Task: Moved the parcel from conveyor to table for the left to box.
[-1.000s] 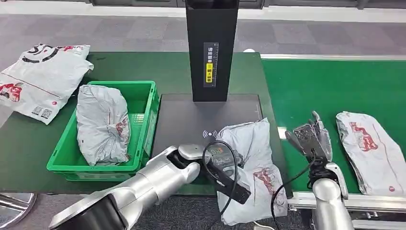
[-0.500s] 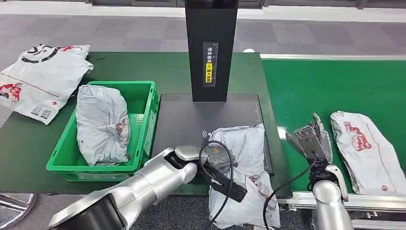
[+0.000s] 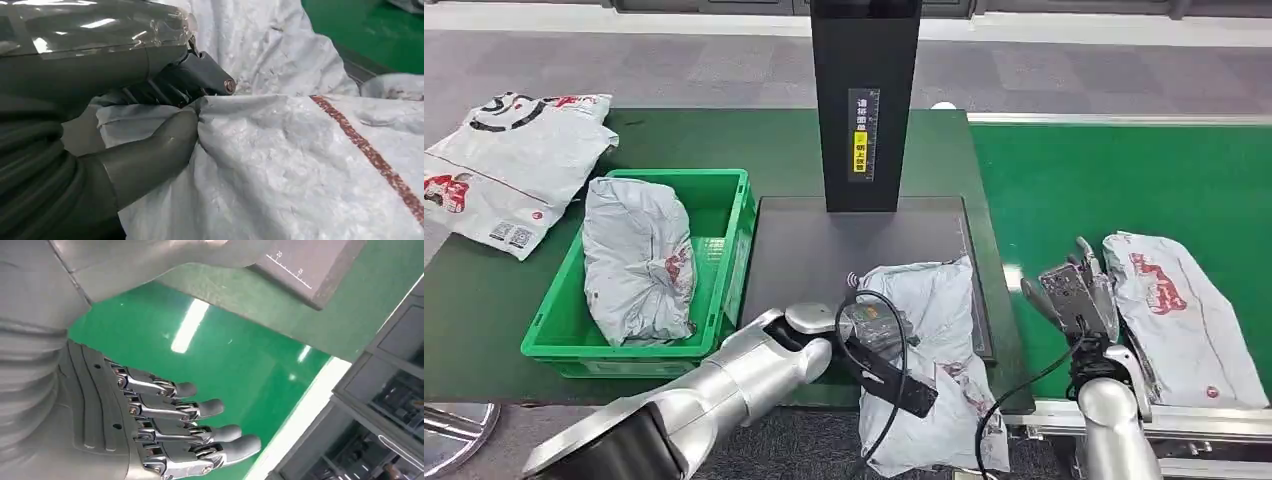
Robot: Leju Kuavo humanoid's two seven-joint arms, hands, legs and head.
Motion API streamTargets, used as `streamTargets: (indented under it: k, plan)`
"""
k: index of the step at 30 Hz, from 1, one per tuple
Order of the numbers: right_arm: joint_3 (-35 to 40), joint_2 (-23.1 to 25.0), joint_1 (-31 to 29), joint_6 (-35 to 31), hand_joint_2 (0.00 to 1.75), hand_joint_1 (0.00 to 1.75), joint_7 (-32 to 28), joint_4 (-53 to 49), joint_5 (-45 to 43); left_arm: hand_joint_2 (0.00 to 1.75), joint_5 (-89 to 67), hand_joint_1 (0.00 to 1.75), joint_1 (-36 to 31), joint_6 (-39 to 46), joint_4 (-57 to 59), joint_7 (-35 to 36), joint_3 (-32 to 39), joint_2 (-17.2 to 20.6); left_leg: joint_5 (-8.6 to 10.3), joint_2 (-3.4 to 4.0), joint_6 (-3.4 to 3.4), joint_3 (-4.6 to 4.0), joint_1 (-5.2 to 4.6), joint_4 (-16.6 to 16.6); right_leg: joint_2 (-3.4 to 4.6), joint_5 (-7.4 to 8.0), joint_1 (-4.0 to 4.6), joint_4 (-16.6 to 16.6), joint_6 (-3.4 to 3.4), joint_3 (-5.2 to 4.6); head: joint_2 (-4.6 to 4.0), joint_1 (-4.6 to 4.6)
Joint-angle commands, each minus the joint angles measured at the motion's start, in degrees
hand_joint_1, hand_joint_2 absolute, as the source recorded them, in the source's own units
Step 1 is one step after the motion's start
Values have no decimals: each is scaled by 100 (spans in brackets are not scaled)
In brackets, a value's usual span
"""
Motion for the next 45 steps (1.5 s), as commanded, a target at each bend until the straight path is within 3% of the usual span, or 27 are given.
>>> streamTargets:
  k: [1, 6, 11, 18, 29, 36, 45]
  plan:
    - [-494, -20, 269, 159, 175, 0, 37, -424, -156, 175, 671, 175, -506, 549, -631, -153, 1676, 1123, 4, -2, -9, -10, 6, 0, 35, 6, 4, 4, -10, -18, 0, 0]
    - [-579, 36, 291, 189, 175, 0, 26, -455, -144, 175, 533, 175, -416, 706, -929, -93, 2056, 1195, 6, 5, -13, -6, 14, -3, 42, 7, 11, 0, -9, -16, -2, 0]
    - [-1165, 344, 916, 257, 175, 0, 87, -1251, -157, 175, 118, 175, -613, 819, -2610, 269, 3214, 1901, 0, -6, -15, -26, 20, 12, 33, -2, 17, 12, -11, -30, -2, 0]
    - [-1513, 567, 1122, 440, 175, 0, 120, -1368, 27, 175, -1274, 175, -553, 628, -4062, 683, 4197, 2205, 1, 11, -15, -32, 14, 6, 37, 0, 13, 12, -10, -44, -2, -2]
    - [-1584, 606, 1065, 444, 175, 0, 129, -1117, 33, 175, -2342, 175, -561, 704, -4453, 1056, 4241, 2516, 2, 10, -13, -24, 15, -2, 34, -1, 13, 2, -12, -32, 0, -2]
    - [-1797, 632, 1041, 413, 175, 0, 141, -948, -15, 175, -3582, 175, -1092, 239, -3845, 1804, 3971, 3199, 1, 6, -15, -28, 19, 2, 32, -3, 18, 6, -14, -35, 0, -2]
    - [-1808, 644, 1026, 411, 175, 0, 140, -926, -14, 175, -3631, 175, -1159, 384, -3566, 1752, 3970, 3177, 3, -2, -13, -23, 25, -2, 28, -4, 22, -4, -13, -28, -2, -2]
